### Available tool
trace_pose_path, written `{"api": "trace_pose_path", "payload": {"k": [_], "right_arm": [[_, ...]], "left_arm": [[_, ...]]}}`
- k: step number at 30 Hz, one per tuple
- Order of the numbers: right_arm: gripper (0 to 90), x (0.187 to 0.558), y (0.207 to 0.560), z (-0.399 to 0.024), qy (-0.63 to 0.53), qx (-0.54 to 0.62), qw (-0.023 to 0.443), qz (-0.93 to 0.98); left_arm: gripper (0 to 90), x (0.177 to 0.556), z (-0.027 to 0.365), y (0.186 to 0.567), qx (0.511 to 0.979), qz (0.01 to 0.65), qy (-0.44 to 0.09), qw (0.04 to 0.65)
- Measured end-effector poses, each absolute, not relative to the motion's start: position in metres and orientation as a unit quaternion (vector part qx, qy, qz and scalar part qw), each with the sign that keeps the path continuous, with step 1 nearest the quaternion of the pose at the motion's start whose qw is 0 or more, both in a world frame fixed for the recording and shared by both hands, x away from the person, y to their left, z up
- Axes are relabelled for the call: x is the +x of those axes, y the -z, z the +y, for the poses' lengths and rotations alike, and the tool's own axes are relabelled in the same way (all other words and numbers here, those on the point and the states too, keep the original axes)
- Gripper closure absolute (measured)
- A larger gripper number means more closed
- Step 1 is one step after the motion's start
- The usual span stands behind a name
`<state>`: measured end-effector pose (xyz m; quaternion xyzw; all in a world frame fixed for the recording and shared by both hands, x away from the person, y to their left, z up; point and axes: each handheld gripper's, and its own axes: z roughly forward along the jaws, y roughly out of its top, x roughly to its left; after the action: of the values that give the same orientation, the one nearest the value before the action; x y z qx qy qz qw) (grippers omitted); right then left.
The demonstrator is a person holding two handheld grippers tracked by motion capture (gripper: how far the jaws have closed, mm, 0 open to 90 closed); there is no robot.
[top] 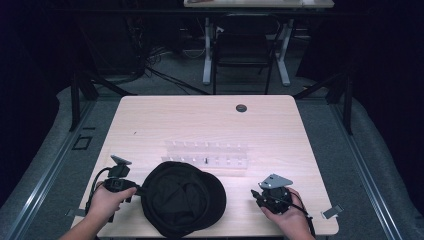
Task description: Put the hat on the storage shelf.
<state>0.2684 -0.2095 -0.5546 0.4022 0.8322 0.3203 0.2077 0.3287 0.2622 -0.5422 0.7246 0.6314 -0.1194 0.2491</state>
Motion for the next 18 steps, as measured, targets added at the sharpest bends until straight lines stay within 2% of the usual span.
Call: {"api": "trace_pose_path", "payload": {"k": [7,18], "right_arm": [[61.2,0.2686,0.5545,-0.2100,-0.321,0.400,0.207,0.833],[61.0,0.2689,0.5546,-0.2104,-0.320,0.400,0.207,0.833]], "left_arm": [[85.6,0.3296,0.2632,0.5400,0.722,0.631,0.134,0.252],[86.4,0.3282,0.2717,0.5340,0.703,0.636,0.172,0.268]]}}
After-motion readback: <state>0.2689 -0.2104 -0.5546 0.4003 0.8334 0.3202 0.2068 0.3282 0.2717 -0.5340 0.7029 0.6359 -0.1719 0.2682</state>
